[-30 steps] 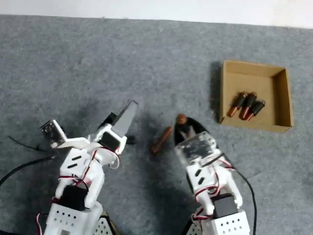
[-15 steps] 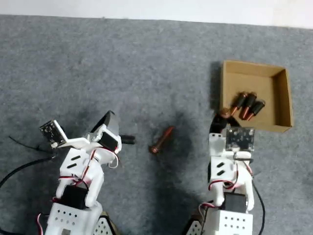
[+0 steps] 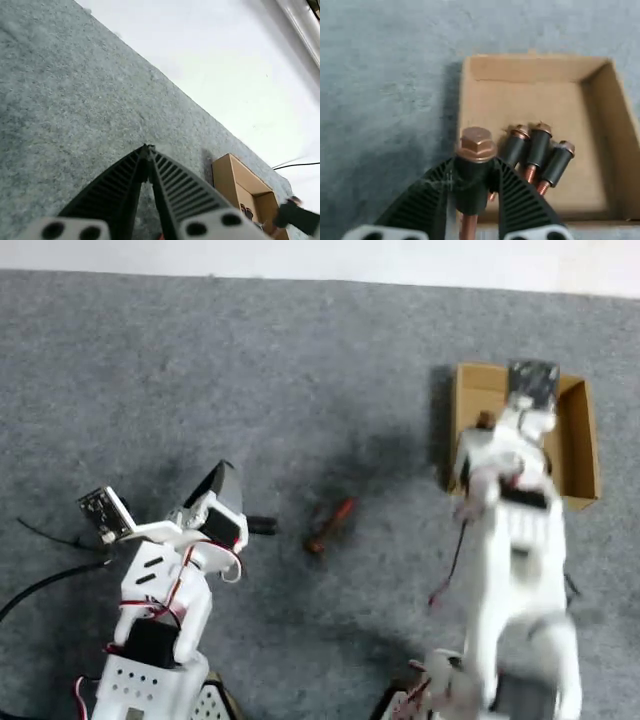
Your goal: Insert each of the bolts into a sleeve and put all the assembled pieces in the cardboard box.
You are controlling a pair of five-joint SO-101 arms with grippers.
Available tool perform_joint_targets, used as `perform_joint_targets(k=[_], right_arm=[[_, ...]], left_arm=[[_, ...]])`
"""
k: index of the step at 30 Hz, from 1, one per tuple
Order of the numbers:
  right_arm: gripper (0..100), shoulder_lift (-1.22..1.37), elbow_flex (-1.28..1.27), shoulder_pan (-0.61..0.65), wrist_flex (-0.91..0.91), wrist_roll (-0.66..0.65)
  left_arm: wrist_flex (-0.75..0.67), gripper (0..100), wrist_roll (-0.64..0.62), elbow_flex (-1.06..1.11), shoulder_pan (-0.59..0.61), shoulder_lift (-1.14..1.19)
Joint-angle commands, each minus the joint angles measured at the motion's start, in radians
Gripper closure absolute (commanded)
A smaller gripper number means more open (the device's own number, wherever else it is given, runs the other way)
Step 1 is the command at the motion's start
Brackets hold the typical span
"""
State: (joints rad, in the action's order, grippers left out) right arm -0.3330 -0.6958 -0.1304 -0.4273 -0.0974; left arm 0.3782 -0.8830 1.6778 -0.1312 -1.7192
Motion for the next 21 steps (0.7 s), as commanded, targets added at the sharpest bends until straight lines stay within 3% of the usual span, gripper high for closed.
perform_joint_targets(k=[1,9,15,21], right_arm=[[98.9,0.312,0.311,-0.028,-0.065,0.075],[98.8,0.615,0.638,-0.022,-0.239,0.092],[84.6,0.679,0.650,-0.022,-0.260,0.147],[83.5,0.661,0.654,-0.022,-0.329,0.150]], left_arm=[[-0.021,99,0.017,0.010,0.013,-0.013],[-0.023,99,0.068,0.022,0.010,-0.021],[-0.023,99,0.068,0.022,0.007,-0.018],[-0.023,99,0.068,0.022,0.015,-0.019]])
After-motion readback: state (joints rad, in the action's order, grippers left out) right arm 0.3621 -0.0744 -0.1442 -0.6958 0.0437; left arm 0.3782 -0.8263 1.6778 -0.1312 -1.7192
